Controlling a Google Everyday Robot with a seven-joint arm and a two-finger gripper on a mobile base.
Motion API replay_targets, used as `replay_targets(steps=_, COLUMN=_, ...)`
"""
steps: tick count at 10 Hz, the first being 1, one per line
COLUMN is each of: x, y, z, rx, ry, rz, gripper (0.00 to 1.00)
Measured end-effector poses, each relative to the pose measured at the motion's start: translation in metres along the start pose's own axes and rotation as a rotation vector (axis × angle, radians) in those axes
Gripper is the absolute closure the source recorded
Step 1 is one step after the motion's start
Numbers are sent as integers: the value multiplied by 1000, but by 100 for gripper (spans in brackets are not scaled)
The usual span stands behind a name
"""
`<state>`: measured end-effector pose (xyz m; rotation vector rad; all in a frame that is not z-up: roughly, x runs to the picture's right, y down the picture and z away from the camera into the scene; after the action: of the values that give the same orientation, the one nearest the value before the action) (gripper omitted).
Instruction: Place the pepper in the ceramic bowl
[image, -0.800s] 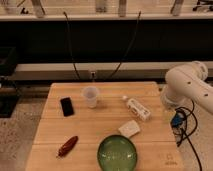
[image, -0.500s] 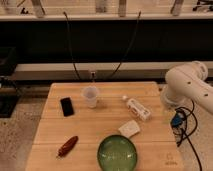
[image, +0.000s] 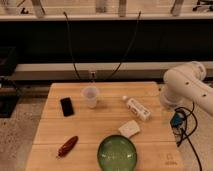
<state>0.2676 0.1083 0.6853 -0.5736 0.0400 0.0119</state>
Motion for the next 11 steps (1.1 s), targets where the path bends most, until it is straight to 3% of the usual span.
replay_targets(steps=3, x=-53, y=0, z=3, rx=-2, ry=13, rz=-71, gripper=20)
replay_targets(steps=6, x=-84, y=1, z=5, rx=-6, ry=28, rz=-135, gripper=20)
replay_targets(steps=8, x=-122, y=2, z=7, rx=-5, ry=44, rz=-209, gripper=20)
replay_targets(steps=11, x=-146, y=3, z=10, rx=-4, ry=66, rz=-292, gripper=20)
